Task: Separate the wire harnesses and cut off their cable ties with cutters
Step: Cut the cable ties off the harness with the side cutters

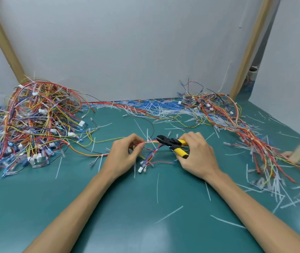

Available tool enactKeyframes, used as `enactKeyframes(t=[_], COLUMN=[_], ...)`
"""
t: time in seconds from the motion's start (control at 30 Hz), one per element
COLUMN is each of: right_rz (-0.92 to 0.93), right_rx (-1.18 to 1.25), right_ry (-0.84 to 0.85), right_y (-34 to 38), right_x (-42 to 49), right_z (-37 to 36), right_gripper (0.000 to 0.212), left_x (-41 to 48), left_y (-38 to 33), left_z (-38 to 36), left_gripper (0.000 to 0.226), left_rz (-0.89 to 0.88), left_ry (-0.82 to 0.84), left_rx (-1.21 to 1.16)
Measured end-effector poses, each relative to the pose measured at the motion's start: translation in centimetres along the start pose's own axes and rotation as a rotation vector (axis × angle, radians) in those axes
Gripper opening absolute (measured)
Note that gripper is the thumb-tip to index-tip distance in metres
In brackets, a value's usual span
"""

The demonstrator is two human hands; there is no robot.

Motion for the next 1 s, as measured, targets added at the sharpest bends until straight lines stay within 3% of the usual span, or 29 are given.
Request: enactKeyframes(t=[0.73, 0.87, 1.0], right_rz=[-0.062, -0.019, 0.091], right_rx=[0.108, 0.024, -0.154], right_ry=[0.021, 0.051, 0.036], right_y=[-0.4, -0.1, 0.5], right_x=[0.8, 0.6, 1.4], right_z=[-0.1, 0.0, 1.9], right_gripper=[0.026, 0.031, 0.034], left_x=[-0.4, 0.1, 0.6], left_y=[-0.6, -0.2, 1.4], left_z=[-0.2, 0.0, 0.0], left_gripper=[0.017, 0.01, 0.017], left_rz=[-0.043, -0.002, 0.093], left_ry=[0.02, -0.01, -0.086], left_rx=[0.037, -0.009, -0.047])
Point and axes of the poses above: each hand's wrist, its own x-axis towards the middle knuckle, its own z-axis out of the back of the hand, y = z × x, the point moved 7 cm from there along x, towards the middle knuckle, and after that the axes turned 9 degrees about x, right-handed, at the moved point
